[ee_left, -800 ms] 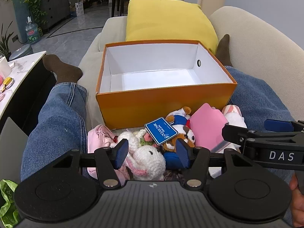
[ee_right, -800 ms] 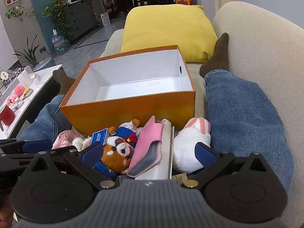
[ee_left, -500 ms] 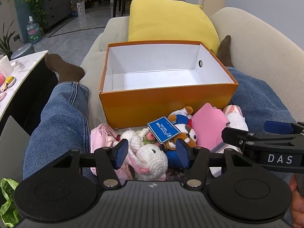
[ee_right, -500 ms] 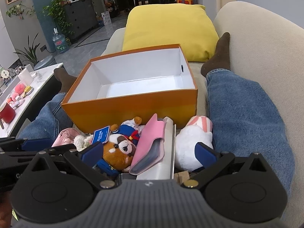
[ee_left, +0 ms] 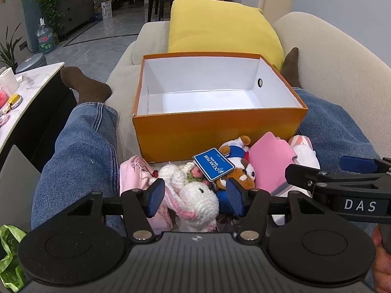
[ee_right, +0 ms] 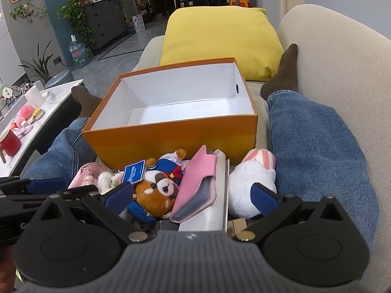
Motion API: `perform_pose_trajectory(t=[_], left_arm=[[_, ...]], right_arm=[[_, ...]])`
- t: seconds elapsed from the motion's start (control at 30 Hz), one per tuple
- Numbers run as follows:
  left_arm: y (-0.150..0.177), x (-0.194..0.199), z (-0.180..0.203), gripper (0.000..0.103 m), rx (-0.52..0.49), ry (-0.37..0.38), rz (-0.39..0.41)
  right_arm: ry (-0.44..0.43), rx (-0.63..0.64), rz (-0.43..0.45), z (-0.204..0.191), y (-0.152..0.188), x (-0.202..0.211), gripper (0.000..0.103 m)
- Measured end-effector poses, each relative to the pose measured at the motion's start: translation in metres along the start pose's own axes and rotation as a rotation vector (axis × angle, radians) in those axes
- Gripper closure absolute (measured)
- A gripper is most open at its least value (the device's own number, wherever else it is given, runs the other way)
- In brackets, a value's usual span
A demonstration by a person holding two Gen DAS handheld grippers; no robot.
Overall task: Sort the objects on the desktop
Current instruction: 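Move the left tool toward the pink pouch in the pile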
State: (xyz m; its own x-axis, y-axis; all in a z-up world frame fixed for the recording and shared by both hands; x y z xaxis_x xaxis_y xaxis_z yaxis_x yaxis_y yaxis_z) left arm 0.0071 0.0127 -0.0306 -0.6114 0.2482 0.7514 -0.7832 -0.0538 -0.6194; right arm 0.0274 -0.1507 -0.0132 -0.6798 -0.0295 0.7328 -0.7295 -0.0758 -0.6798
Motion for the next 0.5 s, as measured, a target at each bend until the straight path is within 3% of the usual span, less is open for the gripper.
perform_pose_trajectory(t=[0.5], left_arm=[[0.0033,0.0059,-0.0079,0.038,0.002,0.011,0.004]], right_arm=[[0.002,0.013,0.002,-0.0044,0.0017,-0.0005,0.001]])
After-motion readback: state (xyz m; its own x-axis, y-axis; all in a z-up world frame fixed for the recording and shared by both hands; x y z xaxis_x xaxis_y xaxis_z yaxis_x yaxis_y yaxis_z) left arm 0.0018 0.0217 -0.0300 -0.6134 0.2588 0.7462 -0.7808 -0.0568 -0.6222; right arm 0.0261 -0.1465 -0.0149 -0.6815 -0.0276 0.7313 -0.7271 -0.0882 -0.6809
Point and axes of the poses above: each gripper's, at about its wrist camera, not at the fingertips, and x roughly against the way its jaws point, z to its right, y to its underside, the point moved 3 cm from there along -x, roughly the way its jaws point, and after that the axes turned 13 degrees about y, right-handed, at the moved point
